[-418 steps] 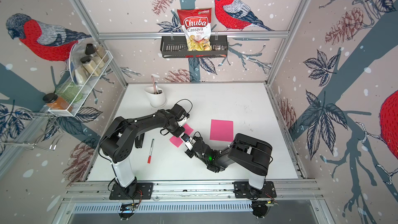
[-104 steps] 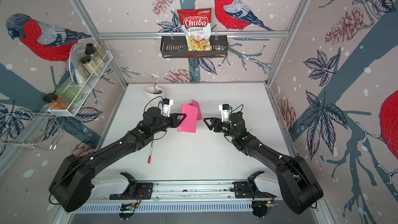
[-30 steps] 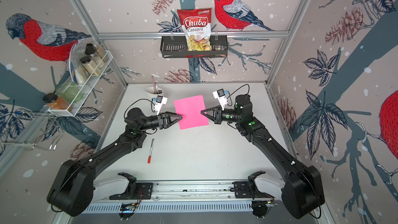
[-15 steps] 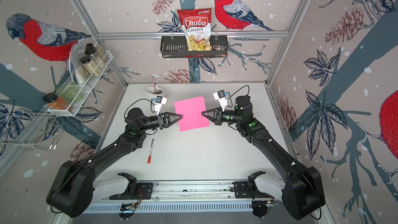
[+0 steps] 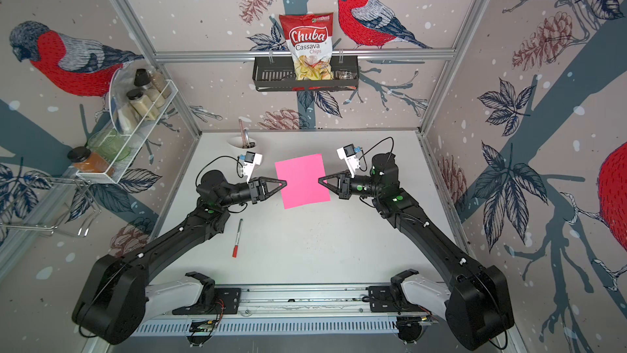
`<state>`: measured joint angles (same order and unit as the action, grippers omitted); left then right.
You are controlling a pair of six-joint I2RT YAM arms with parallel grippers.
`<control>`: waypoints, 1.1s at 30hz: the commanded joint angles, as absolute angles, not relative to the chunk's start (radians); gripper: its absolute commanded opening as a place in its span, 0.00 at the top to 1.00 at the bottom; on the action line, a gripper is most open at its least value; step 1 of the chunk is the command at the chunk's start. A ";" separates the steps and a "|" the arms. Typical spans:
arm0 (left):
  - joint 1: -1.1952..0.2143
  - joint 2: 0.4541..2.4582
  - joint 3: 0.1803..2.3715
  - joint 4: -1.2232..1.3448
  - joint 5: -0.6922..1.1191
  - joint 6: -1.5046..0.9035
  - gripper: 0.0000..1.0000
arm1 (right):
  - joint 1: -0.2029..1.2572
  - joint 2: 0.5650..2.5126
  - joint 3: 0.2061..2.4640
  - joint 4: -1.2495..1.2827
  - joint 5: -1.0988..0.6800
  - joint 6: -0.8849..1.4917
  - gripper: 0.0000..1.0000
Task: Fold the square paper along the opposite sides
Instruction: Pick up the paper from the center of the board, then fold the paper.
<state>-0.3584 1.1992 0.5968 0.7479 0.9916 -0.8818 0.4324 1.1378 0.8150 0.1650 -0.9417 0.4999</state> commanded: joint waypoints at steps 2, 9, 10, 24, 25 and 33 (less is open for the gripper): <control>-0.353 1.194 0.605 0.724 0.981 -0.849 1.00 | 0.432 1.136 0.813 0.208 -0.938 0.509 1.00; -0.354 1.145 0.682 0.477 0.958 -0.674 1.00 | 0.403 1.126 0.796 0.220 -0.897 0.495 0.66; -0.356 1.131 0.703 0.420 0.956 -0.628 1.00 | 0.387 1.122 0.786 0.224 -0.876 0.492 0.60; -0.482 1.057 0.853 0.202 1.110 -0.406 1.00 | 0.370 1.299 0.770 0.295 -0.601 0.448 0.46; -0.481 1.057 0.844 0.243 1.108 -0.431 1.00 | 0.384 1.325 0.774 0.330 -0.634 0.461 0.46; -0.432 1.154 0.841 0.230 1.024 -0.436 1.00 | 0.416 1.309 0.742 0.527 -0.897 0.539 0.47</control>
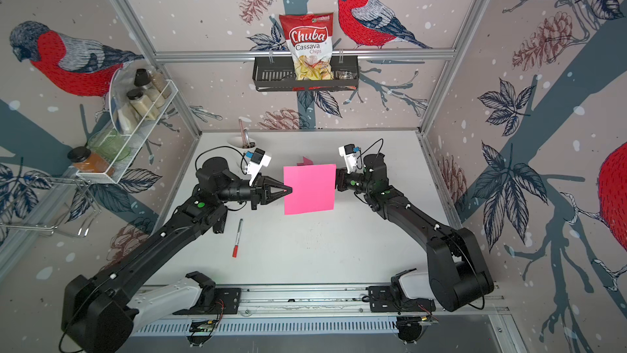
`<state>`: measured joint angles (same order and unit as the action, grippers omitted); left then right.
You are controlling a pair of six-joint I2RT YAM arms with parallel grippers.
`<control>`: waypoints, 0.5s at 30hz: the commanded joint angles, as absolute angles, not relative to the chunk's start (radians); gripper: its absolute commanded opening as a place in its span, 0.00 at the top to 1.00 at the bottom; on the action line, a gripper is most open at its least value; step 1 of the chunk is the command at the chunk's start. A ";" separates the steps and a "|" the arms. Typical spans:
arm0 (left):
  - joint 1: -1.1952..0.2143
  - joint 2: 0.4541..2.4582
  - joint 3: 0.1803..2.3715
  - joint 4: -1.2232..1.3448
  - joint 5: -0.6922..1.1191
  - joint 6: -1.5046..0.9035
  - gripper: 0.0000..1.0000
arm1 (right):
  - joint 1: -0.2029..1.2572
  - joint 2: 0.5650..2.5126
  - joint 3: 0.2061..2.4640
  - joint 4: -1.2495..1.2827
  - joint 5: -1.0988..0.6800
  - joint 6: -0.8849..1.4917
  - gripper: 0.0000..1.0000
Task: Fold the square paper along the opposite sides
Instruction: Fold the paper.
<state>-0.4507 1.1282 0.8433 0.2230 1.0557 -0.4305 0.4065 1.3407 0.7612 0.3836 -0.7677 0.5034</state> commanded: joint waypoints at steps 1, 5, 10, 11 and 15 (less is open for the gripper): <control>-0.421 1.166 0.839 0.223 1.013 -0.440 1.00 | 0.425 1.286 0.722 0.561 -0.921 0.553 0.47; -0.379 1.186 0.811 0.296 1.005 -0.512 1.00 | 0.452 1.207 0.673 0.619 -0.982 0.584 0.46; -0.372 1.208 0.810 0.325 1.017 -0.544 1.00 | 0.480 1.137 0.646 0.598 -1.020 0.557 0.35; -0.372 1.208 0.808 0.331 1.019 -0.549 1.00 | 0.491 1.131 0.643 0.597 -1.018 0.549 0.31; -0.373 1.199 0.793 0.379 1.037 -0.590 1.00 | 0.548 1.138 0.662 0.569 -0.986 0.501 0.18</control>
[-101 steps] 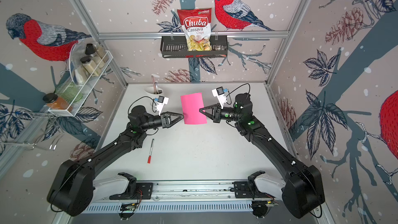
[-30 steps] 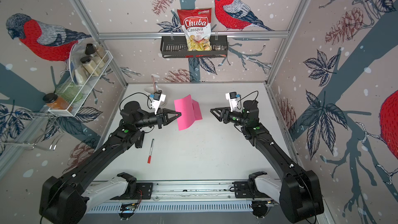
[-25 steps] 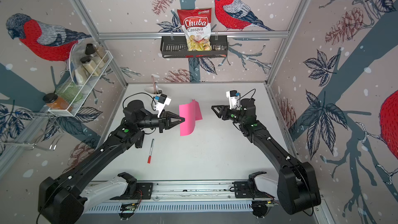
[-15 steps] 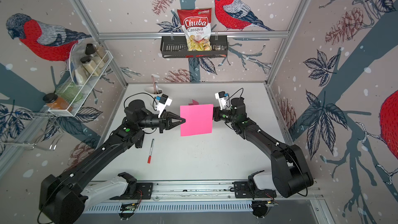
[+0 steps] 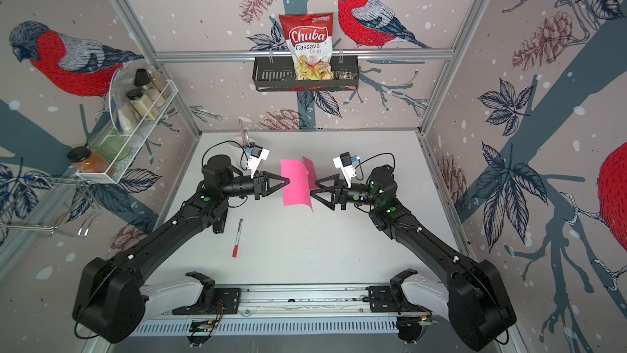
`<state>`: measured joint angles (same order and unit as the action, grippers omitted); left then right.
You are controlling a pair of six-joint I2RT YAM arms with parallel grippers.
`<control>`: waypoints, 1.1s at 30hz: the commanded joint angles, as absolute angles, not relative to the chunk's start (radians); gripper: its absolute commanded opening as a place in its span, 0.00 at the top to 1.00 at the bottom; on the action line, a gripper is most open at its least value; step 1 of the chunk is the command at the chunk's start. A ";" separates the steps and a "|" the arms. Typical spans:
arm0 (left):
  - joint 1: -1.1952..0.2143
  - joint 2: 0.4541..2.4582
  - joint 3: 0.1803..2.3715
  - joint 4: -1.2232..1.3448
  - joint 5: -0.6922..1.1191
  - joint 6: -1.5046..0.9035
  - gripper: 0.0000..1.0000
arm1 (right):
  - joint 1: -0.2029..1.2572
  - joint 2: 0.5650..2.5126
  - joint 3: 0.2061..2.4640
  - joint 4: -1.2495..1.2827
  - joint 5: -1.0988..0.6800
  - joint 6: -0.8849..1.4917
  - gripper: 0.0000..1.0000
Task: Fold the square paper along the opposite sides
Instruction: Fold the paper.
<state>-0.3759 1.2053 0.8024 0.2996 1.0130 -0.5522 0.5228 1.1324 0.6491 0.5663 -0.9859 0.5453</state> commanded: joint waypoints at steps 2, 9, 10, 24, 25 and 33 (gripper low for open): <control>-0.377 1.188 0.778 0.424 1.053 -0.621 1.00 | 0.565 1.171 0.682 0.565 -0.975 0.486 0.17; -0.421 1.158 0.753 0.457 1.083 -0.626 1.00 | 0.613 1.285 0.769 0.581 -0.980 0.494 0.20; -0.427 1.156 0.752 0.460 1.088 -0.623 1.00 | 0.618 1.291 0.775 0.585 -0.980 0.498 0.20; -0.443 1.126 0.726 0.598 1.157 -0.695 0.95 | 0.633 1.296 0.783 0.638 -1.037 0.532 0.58; -0.443 1.128 0.726 0.608 1.160 -0.701 0.93 | 0.634 1.294 0.784 0.638 -1.038 0.534 0.60; -0.444 1.135 0.707 0.724 1.177 -0.784 0.77 | 0.645 1.292 0.793 0.627 -1.038 0.534 0.70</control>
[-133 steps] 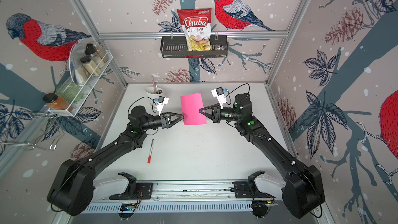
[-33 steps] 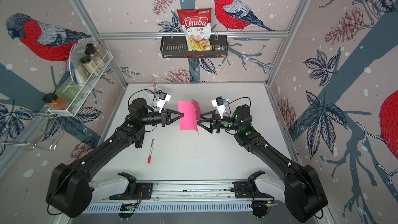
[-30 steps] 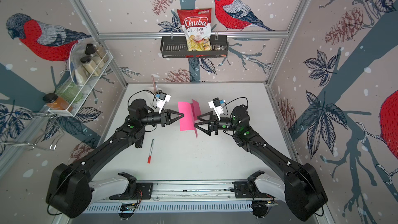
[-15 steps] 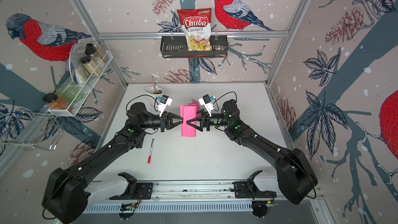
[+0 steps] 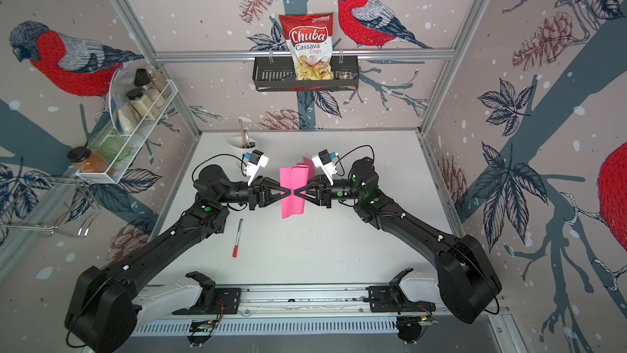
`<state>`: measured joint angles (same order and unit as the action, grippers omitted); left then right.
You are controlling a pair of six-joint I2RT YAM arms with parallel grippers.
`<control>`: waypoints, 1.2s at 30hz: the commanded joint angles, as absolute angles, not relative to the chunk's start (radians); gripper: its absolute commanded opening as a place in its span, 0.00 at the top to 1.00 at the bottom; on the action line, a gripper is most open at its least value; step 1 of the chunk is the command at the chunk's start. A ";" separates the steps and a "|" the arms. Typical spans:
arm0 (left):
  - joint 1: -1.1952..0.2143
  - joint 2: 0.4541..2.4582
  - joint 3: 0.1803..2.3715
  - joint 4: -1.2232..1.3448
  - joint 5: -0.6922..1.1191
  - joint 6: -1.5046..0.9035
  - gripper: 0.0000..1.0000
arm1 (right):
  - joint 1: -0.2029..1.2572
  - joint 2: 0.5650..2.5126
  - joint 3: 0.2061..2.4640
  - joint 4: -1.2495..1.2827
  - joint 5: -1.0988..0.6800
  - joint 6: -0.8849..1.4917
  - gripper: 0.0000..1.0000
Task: Fold the square paper along the opposite sides
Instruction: Fold the paper.
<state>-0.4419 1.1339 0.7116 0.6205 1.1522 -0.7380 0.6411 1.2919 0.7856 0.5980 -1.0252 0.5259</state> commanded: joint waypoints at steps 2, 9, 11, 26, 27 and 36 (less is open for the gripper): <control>-0.443 1.136 0.706 0.727 1.177 -0.788 0.75 | 0.646 1.296 0.798 0.621 -1.039 0.534 0.71; -0.443 1.135 0.704 0.709 1.166 -0.775 0.72 | 0.650 1.304 0.815 0.583 -1.031 0.518 0.71; -0.443 1.138 0.711 0.672 1.158 -0.750 0.72 | 0.656 1.305 0.828 0.555 -1.022 0.505 0.68; -0.439 1.131 0.735 0.539 1.126 -0.665 0.74 | 0.704 1.322 0.904 0.350 -0.960 0.380 0.66; -0.436 1.131 0.737 0.536 1.126 -0.665 0.75 | 0.705 1.323 0.908 0.338 -0.958 0.371 0.67; -0.426 1.137 0.735 0.547 1.130 -0.682 0.84 | 0.723 1.324 0.941 0.253 -0.938 0.311 0.66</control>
<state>-0.4324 1.1339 0.7277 0.5293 1.1305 -0.6804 0.7147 1.3224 0.9264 0.2813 -0.9440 0.3565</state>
